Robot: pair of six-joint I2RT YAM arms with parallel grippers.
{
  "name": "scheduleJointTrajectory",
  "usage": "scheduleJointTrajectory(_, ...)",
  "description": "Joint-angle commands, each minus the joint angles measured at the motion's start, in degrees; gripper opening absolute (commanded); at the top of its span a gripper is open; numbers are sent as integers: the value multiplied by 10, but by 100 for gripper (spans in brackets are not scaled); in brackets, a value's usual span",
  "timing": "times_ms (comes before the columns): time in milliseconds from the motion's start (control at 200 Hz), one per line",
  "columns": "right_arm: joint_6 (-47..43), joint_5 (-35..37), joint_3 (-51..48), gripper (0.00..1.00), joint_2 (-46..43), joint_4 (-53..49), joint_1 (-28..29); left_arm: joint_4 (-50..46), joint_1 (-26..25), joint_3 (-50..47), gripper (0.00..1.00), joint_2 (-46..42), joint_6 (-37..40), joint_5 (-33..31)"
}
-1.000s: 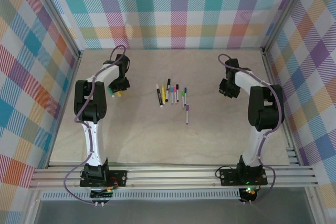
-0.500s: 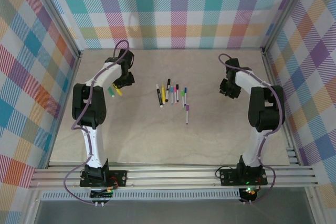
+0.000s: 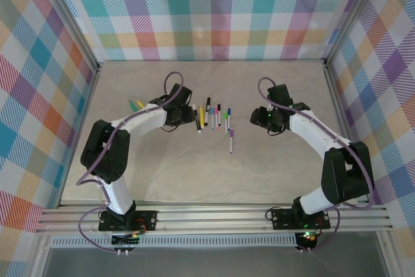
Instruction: Open the pen caps
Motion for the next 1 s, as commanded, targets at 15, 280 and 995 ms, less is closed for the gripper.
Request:
scheduleJointTrajectory(15, 0, -24, -7, 52, -20, 18, -3, 65, -5, 10, 51, 31, -38, 8)
scheduleJointTrajectory(280, -5, -24, -2, 50, -10, 19, -3, 54, -25, 66, 48, 102, -37, 11)
scheduleJointTrajectory(995, -6, -35, -2, 48, 9, 28, -4, -44, -48, 92, 38, 158, -18, -69)
